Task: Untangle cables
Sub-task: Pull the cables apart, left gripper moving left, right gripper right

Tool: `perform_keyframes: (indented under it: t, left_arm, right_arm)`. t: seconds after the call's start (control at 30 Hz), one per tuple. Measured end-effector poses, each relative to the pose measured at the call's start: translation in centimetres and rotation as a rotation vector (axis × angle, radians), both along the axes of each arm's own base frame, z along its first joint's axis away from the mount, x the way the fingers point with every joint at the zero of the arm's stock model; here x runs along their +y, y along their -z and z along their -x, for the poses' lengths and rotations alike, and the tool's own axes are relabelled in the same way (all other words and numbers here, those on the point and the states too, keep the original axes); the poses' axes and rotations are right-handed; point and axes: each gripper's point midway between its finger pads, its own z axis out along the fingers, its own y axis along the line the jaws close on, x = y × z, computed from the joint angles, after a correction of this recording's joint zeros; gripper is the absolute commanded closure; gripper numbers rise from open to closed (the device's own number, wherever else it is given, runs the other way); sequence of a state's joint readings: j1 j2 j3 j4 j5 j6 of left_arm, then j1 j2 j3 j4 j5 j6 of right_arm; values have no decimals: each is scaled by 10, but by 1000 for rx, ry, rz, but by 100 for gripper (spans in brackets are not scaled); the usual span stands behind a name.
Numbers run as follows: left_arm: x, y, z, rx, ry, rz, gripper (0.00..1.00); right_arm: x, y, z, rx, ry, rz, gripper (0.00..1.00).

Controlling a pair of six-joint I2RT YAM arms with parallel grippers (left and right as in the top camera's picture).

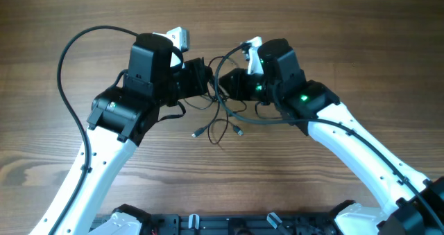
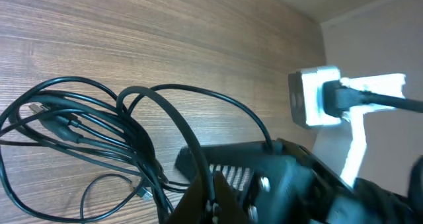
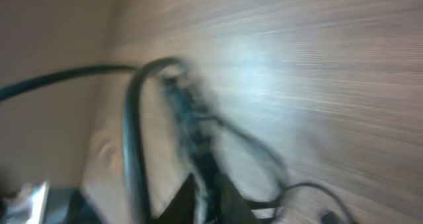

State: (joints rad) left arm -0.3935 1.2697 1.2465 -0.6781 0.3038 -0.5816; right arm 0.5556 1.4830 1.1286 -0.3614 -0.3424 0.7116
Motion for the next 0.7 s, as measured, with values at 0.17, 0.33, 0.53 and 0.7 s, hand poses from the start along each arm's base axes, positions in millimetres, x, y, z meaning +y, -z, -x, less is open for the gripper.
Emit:
perform_keyframes:
  t: [0.17, 0.33, 0.53, 0.7]
  left_arm:
    - [29, -5, -2, 4, -75, -1, 96]
    - [78, -24, 0, -43, -197, 1, 96]
    - [128, -31, 7, -68, -307, -42, 96]
    - [165, -21, 11, -34, -385, -97, 96]
  right_arm:
    - [-46, 31, -8, 89, 208, 164, 96]
    - [-94, 51, -8, 161, 345, 294, 96]
    - [-132, 63, -4, 230, 417, 377, 96]
    - [-159, 70, 0, 276, 445, 425, 96]
